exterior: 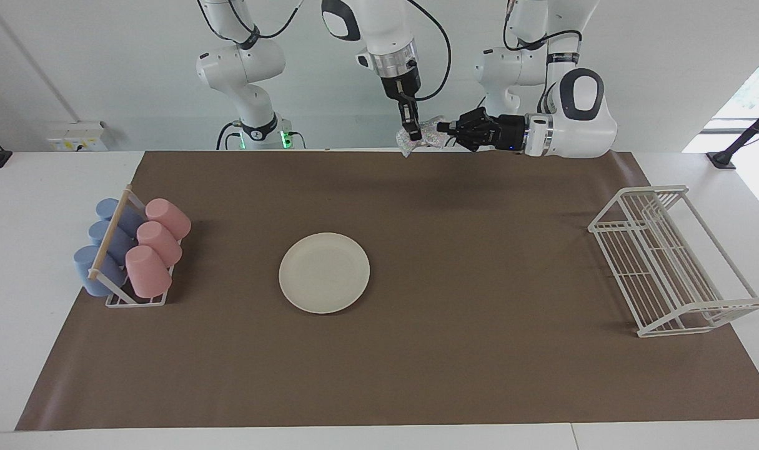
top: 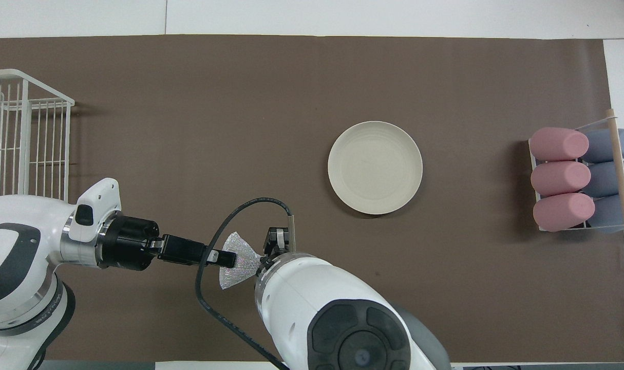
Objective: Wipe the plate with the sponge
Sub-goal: 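Grasp the scrubber with the right gripper while the left gripper releases, then lower the scrubber onto the plate while the left gripper withdraws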
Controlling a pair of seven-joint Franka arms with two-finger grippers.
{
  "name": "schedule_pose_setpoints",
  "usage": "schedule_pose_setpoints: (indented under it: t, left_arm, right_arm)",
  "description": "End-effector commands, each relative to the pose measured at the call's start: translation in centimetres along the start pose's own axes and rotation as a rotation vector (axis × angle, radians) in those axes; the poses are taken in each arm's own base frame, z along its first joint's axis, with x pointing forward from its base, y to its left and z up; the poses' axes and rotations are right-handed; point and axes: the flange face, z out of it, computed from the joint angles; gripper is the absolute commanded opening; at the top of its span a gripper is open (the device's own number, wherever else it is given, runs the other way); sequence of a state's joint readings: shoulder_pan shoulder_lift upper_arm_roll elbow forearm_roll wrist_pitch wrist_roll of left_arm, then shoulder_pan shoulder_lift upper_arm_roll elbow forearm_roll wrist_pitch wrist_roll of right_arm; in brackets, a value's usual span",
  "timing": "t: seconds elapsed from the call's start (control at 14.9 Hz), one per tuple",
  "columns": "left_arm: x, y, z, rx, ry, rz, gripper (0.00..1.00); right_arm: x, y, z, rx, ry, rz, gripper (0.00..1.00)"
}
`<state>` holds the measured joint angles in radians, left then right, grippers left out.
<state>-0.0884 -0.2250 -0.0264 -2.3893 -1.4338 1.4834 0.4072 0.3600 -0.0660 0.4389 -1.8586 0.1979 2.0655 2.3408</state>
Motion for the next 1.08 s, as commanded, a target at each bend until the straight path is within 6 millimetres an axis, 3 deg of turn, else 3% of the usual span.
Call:
schedule_pose_setpoints:
  t: [0.0, 0.07, 0.27, 0.34, 0.54, 0.67, 0.87, 1.01]
  left_arm:
    - [-0.8, 0.6, -0.2, 0.031, -0.007, 0.008, 0.85]
    - [-1.1, 1.1, -0.3, 0.064, -0.012, -0.018, 1.0]
    - [-1.1, 1.6, -1.7, 0.141, -0.006, -0.031, 1.0]
    - [-1.1, 2.1, -2.3, 0.188, -0.008, -0.039, 1.0]
    - [-0.9, 2.7, -4.4, 0.347, 0.002, -0.068, 1.0]
    - [-0.8, 2.7, -5.5, 0.445, 0.0, -0.062, 1.0]
    - [-0.7, 3.0, -8.1, 0.609, 0.018, -0.052, 1.0]
    - [0.0, 2.4, -9.5, 0.751, 0.047, -0.049, 1.0]
  right_arm:
    - [0.8, -0.4, 0.1, -0.004, -0.004, -0.043, 0.0]
    - [1.0, -0.6, 0.1, -0.002, 0.0, -0.072, 0.0]
    - [2.6, -0.4, 0.8, -0.061, 0.079, -0.247, 0.0]
    - [4.7, -1.6, 1.3, -0.062, 0.096, -0.305, 0.0]
    - [12.0, -6.8, 6.9, 0.005, 0.081, -0.439, 0.0]
    - [17.0, -9.1, 10.3, 0.022, 0.086, -0.483, 0.0]
    - [22.1, -9.9, 15.6, 0.043, 0.087, -0.512, 0.0]
    - [24.5, -10.4, 17.4, 0.053, 0.087, -0.515, 0.0]
